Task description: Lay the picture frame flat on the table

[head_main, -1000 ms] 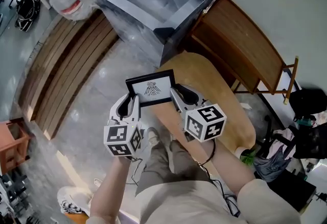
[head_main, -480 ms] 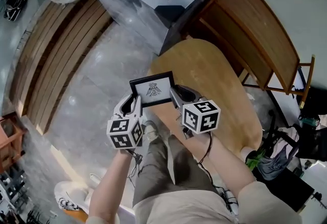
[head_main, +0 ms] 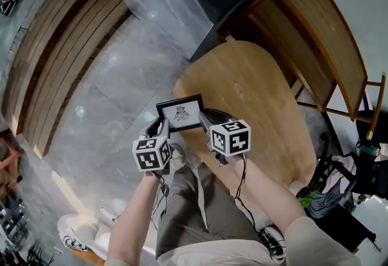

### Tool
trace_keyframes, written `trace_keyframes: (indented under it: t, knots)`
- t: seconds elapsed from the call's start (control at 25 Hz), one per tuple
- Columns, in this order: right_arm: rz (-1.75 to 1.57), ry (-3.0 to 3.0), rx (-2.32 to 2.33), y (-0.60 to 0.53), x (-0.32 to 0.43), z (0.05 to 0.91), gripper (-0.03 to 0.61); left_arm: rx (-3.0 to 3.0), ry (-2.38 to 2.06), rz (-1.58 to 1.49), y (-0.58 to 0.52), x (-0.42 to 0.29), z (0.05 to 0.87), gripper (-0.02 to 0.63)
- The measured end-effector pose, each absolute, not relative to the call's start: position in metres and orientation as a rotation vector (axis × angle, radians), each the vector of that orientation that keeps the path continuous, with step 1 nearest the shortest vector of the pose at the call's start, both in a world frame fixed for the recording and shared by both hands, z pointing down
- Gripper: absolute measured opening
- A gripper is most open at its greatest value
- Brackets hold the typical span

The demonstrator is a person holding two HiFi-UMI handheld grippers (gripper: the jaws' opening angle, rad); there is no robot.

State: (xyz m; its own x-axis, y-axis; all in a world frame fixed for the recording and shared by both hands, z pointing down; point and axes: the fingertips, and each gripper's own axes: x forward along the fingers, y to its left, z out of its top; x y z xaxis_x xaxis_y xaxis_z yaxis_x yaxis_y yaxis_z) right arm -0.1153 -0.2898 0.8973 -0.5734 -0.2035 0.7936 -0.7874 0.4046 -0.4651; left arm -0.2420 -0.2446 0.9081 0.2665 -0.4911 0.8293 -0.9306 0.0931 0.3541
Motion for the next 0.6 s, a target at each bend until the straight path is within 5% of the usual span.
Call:
trace_keyframes:
  t: [0.6]
  knots:
    - [1.124, -1.903, 0.820, -0.280, -0.106, 0.968, 0.061, 1.541, -1.319, 0.585, -0.241, -0.233, 0.958, 0.081]
